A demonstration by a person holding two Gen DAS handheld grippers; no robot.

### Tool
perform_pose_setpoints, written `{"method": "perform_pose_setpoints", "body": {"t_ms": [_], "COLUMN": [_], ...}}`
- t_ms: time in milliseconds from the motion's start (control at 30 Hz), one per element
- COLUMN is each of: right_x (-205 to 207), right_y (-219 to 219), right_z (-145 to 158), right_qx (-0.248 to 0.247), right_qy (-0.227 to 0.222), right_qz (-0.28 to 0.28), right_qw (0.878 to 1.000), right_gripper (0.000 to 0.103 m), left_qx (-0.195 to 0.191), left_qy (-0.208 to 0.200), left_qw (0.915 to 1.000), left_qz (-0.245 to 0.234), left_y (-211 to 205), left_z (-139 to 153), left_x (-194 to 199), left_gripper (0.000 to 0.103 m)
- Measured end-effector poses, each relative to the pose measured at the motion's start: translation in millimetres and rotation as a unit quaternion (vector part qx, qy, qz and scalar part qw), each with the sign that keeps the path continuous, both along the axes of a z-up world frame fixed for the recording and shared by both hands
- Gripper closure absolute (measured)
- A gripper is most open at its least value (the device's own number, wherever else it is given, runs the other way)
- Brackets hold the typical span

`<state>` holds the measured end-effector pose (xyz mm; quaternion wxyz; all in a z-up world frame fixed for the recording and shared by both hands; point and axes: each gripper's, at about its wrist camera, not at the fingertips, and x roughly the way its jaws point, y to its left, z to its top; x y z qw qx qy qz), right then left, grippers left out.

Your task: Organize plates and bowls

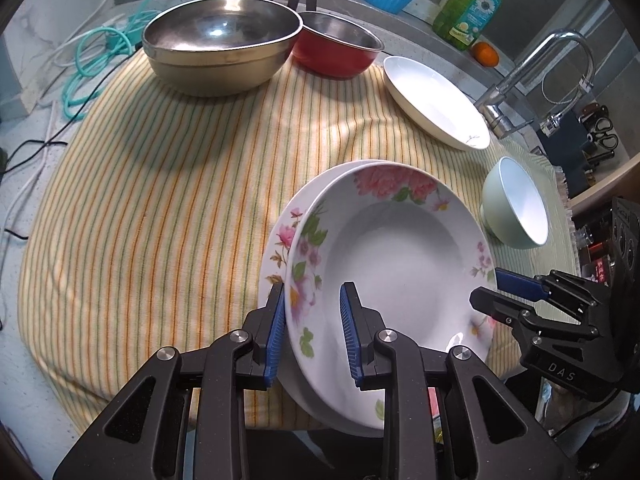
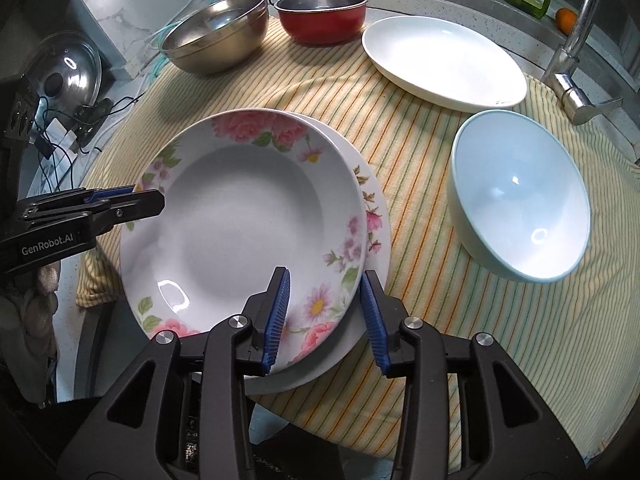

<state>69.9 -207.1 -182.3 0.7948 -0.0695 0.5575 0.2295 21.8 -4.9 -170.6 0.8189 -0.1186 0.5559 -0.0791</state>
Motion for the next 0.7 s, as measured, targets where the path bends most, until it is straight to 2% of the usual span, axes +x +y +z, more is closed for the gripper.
{"method": "perform_pose_setpoints", "body": {"t_ms": [200, 267, 367, 533, 667, 700], "right_x": [2, 2, 2, 0, -1, -1], "right_y": [-3, -4, -6, -7, -10, -11], "right_z": [0, 0, 2, 4, 11, 14], "right_qx": [0.01, 0.012, 0.019, 0.024, 0.034, 0.039], "right_qy": [0.005, 0.005, 0.006, 0.005, -0.006, -0.01], "right_qz": [-0.006, -0.008, -0.01, -0.012, -0.013, -0.013], "right_qw": [1.0, 1.0, 1.0, 1.0, 0.999, 0.999], "right_gripper": [0.064, 0.064, 0.063, 0.062, 0.044, 0.044], "left_qx": [0.026, 0.029, 0.039, 0.03, 0.026, 0.025], "left_qy": [-0.003, -0.003, -0.006, -0.005, -0.012, -0.014], "left_qw": [0.9995, 0.9994, 0.999, 0.9994, 0.9995, 0.9995], "left_qz": [-0.014, -0.018, -0.022, -0.017, -0.014, -0.013], "left_y": [-7, -9, -12, -9, -7, -6], "left_z": [1, 1, 1, 2, 8, 9], "left_x": [0, 0, 0, 1, 1, 2], "left_gripper": [0.079, 0.071, 0.07, 0.07, 0.069, 0.069]}}
